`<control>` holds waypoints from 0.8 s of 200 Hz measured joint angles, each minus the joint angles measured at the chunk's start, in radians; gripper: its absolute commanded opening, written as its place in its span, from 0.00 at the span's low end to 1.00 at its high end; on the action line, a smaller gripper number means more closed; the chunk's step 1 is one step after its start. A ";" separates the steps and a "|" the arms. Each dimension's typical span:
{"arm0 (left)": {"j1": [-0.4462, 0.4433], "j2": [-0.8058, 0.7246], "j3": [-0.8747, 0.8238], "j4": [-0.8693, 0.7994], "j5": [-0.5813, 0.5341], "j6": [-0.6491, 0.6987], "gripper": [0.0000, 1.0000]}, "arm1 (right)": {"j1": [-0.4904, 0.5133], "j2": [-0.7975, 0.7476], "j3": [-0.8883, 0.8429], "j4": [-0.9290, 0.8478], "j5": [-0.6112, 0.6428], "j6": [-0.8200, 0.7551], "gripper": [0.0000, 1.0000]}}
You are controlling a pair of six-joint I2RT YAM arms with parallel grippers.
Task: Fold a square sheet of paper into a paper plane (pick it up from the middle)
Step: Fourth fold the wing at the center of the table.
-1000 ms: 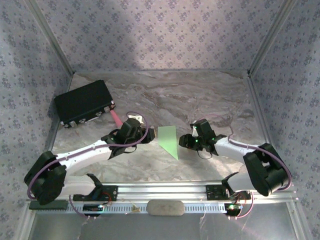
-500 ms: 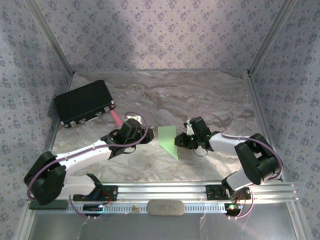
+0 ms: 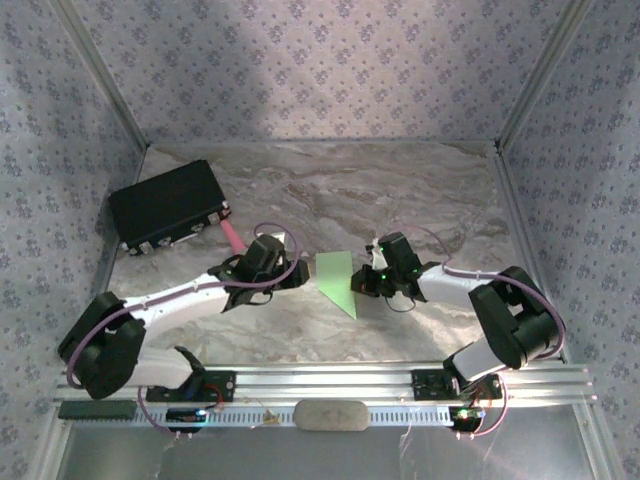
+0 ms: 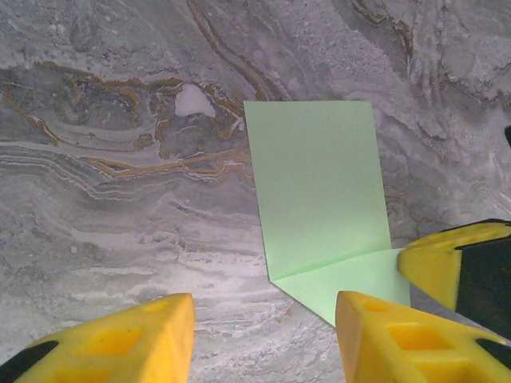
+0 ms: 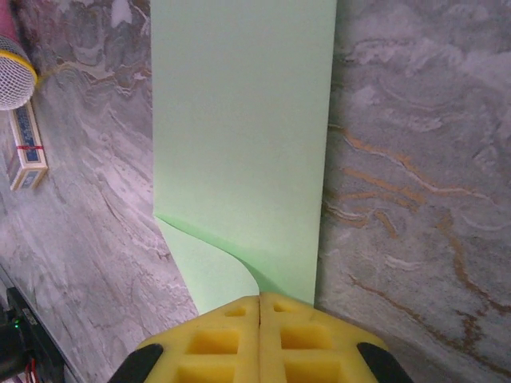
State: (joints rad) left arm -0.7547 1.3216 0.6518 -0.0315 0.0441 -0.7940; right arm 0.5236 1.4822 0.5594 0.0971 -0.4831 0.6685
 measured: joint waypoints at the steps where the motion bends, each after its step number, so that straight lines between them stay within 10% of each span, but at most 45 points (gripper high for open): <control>1: 0.001 0.001 0.001 0.000 0.002 0.000 0.55 | 0.000 -0.001 0.000 0.000 0.000 0.000 0.04; 160: 0.082 0.306 0.124 0.127 0.353 -0.068 0.61 | -0.050 -0.071 -0.058 0.050 -0.056 0.001 0.03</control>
State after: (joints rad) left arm -0.6731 1.6272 0.7757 0.0956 0.3969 -0.8619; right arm 0.4732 1.4113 0.5014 0.1474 -0.5396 0.6693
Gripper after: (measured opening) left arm 0.616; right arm 0.052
